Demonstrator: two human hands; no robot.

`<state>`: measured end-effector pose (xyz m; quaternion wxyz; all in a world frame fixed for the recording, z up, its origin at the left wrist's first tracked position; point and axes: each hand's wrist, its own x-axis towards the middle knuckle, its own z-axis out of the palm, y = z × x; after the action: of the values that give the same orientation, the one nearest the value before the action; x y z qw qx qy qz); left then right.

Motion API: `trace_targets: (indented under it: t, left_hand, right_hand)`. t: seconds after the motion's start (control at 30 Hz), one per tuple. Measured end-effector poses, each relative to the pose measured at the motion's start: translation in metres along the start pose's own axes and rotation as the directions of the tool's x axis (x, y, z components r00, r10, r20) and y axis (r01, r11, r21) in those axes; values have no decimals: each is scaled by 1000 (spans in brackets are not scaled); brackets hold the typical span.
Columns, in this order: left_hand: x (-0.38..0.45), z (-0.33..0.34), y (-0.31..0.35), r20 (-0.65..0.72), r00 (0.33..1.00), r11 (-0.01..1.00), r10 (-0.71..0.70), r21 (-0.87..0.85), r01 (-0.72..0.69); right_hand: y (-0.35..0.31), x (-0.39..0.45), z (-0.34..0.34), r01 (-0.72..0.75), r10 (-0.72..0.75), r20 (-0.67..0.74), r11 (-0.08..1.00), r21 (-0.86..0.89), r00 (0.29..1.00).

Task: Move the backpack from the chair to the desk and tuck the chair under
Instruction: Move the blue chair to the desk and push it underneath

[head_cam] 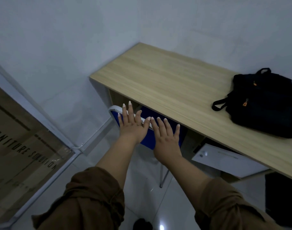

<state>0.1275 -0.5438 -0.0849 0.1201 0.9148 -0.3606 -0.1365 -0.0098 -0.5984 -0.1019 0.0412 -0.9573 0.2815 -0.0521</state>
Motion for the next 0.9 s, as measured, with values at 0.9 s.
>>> trace_targets:
  t: [0.9]
  left_hand:
    - [101,-23,19,172,985,999,32,7,-34]
  right_hand:
    - [39,97,-13,-43,13,170,984,170,985]
